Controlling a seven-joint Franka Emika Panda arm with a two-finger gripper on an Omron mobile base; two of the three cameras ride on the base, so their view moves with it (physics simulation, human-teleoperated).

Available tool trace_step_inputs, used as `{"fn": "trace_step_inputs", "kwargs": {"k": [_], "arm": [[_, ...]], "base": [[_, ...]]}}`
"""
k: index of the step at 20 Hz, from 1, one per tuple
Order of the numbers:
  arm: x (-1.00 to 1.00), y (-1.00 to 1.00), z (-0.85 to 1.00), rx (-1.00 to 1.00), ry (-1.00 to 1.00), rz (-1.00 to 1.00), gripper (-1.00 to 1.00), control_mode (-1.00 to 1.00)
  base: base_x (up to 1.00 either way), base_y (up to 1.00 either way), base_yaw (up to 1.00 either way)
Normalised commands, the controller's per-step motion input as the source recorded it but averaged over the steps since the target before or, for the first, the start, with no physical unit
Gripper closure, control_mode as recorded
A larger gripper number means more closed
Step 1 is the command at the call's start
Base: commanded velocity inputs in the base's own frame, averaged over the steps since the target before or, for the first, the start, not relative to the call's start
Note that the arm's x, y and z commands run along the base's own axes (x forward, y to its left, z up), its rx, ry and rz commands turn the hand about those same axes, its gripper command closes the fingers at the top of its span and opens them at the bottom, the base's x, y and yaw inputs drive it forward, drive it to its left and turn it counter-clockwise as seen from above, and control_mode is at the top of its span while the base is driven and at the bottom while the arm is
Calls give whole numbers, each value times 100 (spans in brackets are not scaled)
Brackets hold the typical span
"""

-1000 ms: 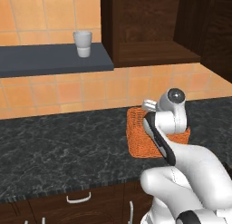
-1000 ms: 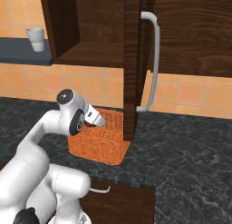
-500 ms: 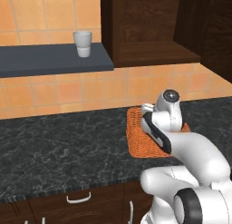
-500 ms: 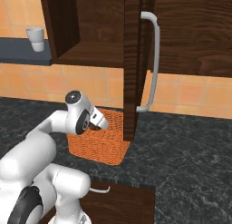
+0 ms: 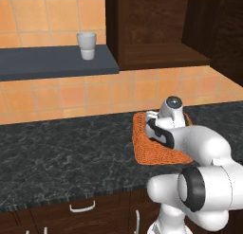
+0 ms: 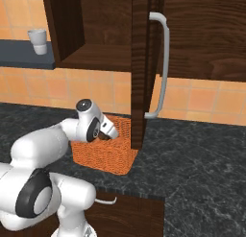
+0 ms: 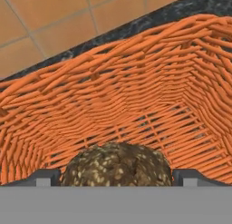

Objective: Open the cabinet, pick up the bread from the cabinet and place it in the basket. Then move the basket to the dining counter.

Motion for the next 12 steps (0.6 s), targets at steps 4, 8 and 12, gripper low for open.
{"fn": "trace_step_inputs", "kwargs": {"k": [4,8,12], "arm": [[33,-11,0,0,11,0,100,-100],[27,-1,-19,0,11,0,100,-100],[28,0,-36,2,8,0,100,-100]], "base": [[0,0,0],[0,0,0],[0,0,0]]}}
